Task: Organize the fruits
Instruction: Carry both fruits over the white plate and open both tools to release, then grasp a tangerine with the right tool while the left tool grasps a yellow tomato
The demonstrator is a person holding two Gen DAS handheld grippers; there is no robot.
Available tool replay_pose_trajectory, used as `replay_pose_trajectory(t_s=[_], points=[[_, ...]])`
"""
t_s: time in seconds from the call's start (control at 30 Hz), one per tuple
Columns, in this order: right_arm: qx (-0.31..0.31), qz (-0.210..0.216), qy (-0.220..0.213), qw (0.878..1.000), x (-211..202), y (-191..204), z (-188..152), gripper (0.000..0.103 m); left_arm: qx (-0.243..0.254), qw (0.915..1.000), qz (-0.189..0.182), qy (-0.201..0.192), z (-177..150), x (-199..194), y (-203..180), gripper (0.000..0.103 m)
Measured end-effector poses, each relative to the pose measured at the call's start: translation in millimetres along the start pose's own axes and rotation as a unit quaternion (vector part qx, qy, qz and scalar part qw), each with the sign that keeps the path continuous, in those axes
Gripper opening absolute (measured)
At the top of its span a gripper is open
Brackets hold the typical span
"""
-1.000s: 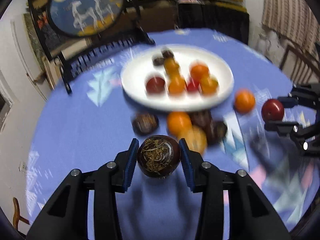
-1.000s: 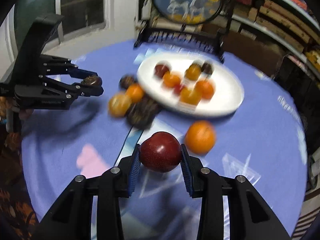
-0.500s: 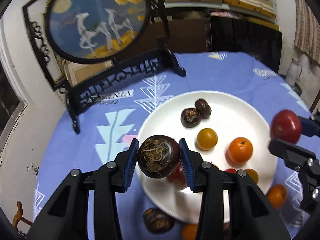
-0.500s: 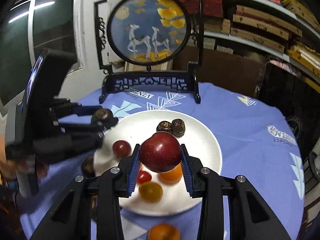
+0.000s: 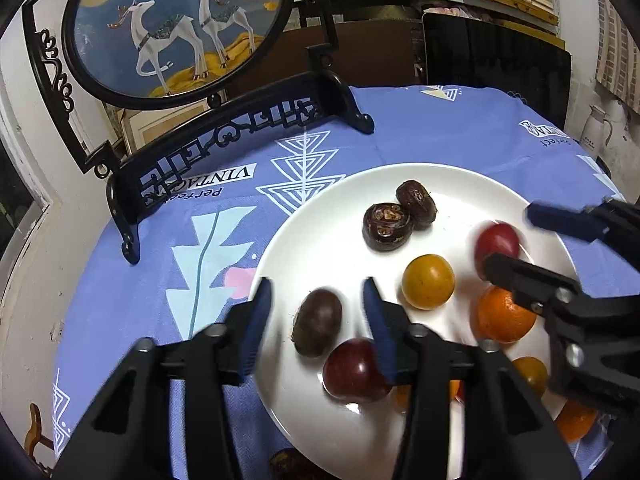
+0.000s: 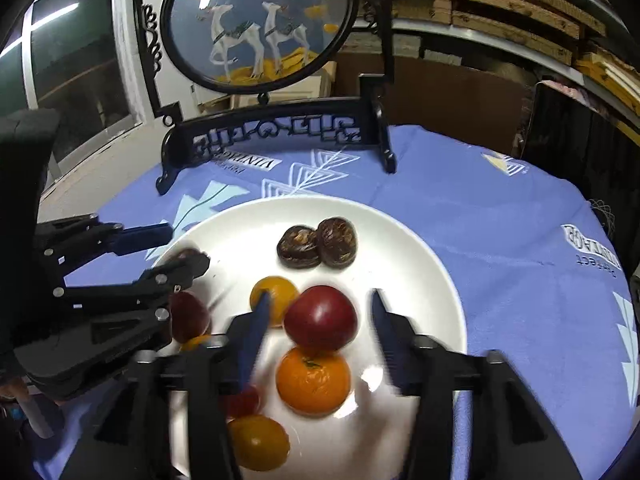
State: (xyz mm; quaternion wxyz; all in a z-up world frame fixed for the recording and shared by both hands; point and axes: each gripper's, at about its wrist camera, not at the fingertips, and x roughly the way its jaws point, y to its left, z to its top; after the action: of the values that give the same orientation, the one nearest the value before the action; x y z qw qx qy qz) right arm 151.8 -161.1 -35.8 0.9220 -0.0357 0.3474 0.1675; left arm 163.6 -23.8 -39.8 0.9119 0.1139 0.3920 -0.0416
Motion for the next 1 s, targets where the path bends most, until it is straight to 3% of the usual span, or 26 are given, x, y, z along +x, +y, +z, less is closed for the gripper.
replay_pose_trajectory(t_s=[0.37,0.53,0.63,0.7,0.8,1.0], points=[[-0.021,0.009,-0.012,1.0,-60,3,-30,0.072,0.007,0.9997,-0.001,-0.022,-12,-33,-6,0.067],[-0.048,0.014,-0.017,0.999,-104,10,-68,0.077,0.006,0.999,-0.004,-0.043,-33,-68,-1,0.072],[-0.082,0.002,-0.003,0.997,-123,13,-102,0.081,-0.002,0.9977,-0.008,-0.068,-59,-97,11,0.083],[-0.101,-0.012,0.018,0.995,-125,14,-122,0.081,-0.007,0.9967,-0.01,-0.08,-83,-115,21,0.086],[-0.115,-0.029,0.047,0.992,-116,15,-142,0.081,-0.006,0.9975,-0.018,-0.068,-114,-124,30,0.087],[-0.102,-0.03,0.072,0.992,-81,19,-133,0.081,0.002,0.9996,-0.012,-0.027,-157,-123,38,0.087]])
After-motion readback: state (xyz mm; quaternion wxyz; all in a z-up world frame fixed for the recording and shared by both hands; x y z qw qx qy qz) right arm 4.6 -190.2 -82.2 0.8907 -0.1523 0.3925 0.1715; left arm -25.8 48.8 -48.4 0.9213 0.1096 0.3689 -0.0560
